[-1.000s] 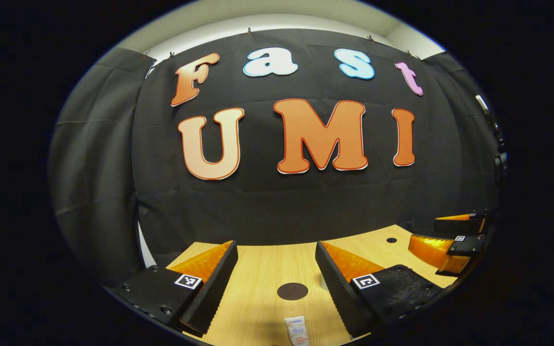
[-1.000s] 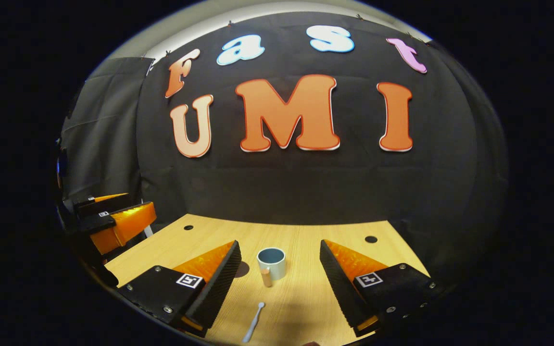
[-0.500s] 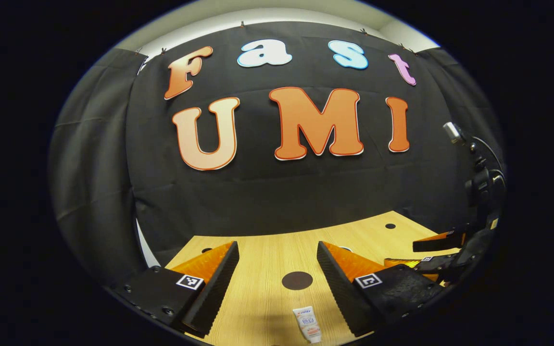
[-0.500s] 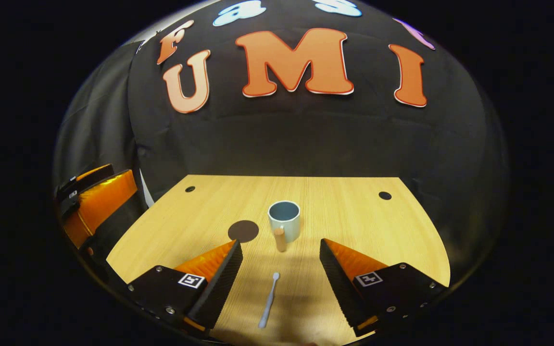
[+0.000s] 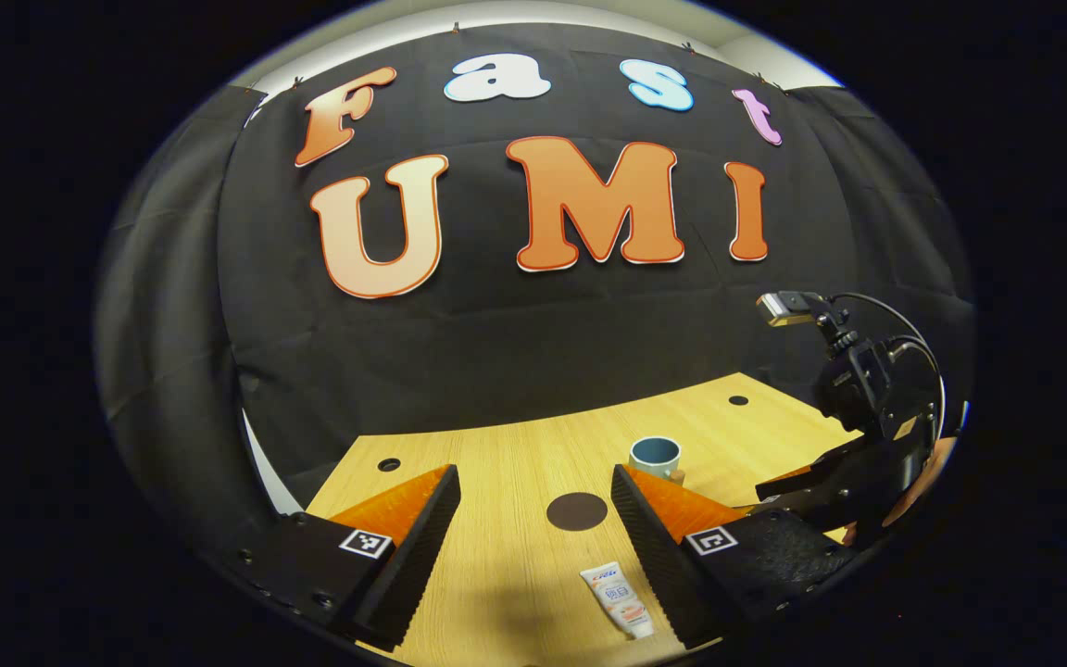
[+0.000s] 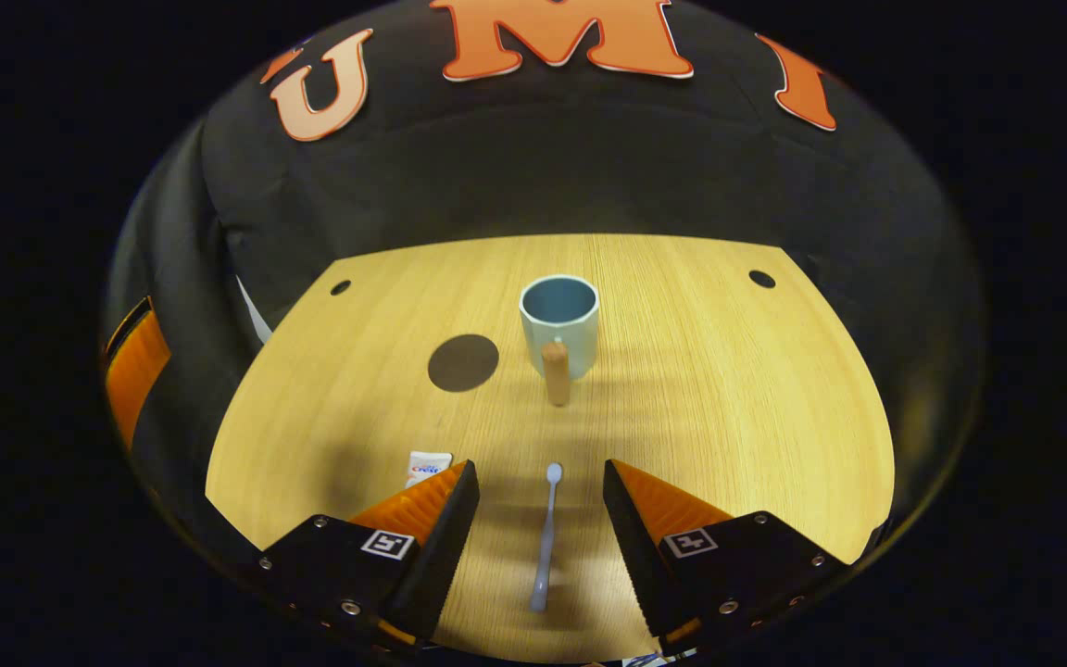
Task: Put the toothbrush and toothpaste on the desktop into the cup, then pick up the cup and place it on the coaster on the desktop.
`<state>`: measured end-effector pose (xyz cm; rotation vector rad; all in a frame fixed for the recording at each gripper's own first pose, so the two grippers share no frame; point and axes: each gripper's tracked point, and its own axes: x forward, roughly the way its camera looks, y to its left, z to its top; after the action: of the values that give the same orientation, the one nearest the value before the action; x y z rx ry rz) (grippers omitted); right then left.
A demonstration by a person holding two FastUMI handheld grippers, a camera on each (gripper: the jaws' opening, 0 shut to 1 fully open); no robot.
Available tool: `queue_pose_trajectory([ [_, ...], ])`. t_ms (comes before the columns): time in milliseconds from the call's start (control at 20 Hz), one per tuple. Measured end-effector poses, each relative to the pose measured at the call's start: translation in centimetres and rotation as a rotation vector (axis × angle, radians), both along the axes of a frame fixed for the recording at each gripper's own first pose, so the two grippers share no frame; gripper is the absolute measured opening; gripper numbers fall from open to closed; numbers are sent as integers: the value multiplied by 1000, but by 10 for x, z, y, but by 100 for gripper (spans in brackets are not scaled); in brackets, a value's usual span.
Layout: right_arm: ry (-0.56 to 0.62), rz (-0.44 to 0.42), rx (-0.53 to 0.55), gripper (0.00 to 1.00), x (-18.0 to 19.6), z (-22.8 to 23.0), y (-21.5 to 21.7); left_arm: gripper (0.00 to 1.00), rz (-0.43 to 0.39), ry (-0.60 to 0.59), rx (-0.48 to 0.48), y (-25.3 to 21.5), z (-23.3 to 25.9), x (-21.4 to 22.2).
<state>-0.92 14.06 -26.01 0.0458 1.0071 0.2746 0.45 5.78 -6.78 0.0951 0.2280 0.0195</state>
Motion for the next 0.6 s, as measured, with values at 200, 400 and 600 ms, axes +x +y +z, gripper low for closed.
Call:
queue_pose_trajectory([
  [200, 176, 66, -38, 80, -24, -41, 9, 99, 15, 39, 5, 8, -15, -2],
  [400, 311, 110, -97, 71, -45, -78, 8, 99, 66, 67, -1, 16, -22, -2],
  [600, 431, 160, -183, 57, -62, -101, 0, 99, 108, 83, 5, 23, -26, -2],
])
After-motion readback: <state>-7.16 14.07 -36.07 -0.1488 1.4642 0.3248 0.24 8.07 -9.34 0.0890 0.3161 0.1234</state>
